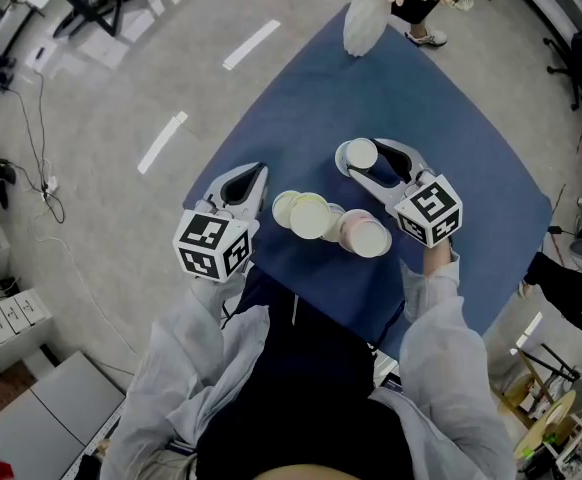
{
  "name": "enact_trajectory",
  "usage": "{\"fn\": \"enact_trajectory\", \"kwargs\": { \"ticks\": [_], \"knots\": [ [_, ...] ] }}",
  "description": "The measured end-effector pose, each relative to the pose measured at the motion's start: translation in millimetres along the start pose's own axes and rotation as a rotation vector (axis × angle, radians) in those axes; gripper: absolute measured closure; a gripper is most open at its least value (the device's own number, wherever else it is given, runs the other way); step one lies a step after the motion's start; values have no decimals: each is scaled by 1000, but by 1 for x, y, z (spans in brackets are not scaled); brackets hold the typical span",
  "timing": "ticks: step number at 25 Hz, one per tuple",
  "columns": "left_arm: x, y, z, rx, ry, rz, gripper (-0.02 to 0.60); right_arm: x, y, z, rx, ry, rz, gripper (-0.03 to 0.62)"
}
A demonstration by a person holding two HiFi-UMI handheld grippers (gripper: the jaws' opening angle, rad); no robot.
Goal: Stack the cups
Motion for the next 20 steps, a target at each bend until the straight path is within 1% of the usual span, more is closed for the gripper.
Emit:
{"fn": "enact_trajectory", "kwargs": {
  "ticks": [2,5,9,15,20],
  "knots": [
    [-1,0,-2,0,1,2,583,2,-1,0,-3,9,4,321],
    [0,1,-9,0,10,10,583,11,-3,-6,-21,57,23,321],
    [7,4,-18,-5,33,21,583,34,0,-29,-85,137,55,322],
    [21,13,-36,-21,77,43,583,62,-14,-63,-164,181,41,324],
    [32,25,-52,-55,111,60,583,89,-36,-91,-222,227,23,324]
  ]
}}
Point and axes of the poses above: the fingertips, and each gripper's own axes: z forward along the fingers, y to its right, x out of its top, the point moved 4 cm from there along -z, backward along the fingers, and after that the axes turned 8 degrees about x, right-handed, at the moved point
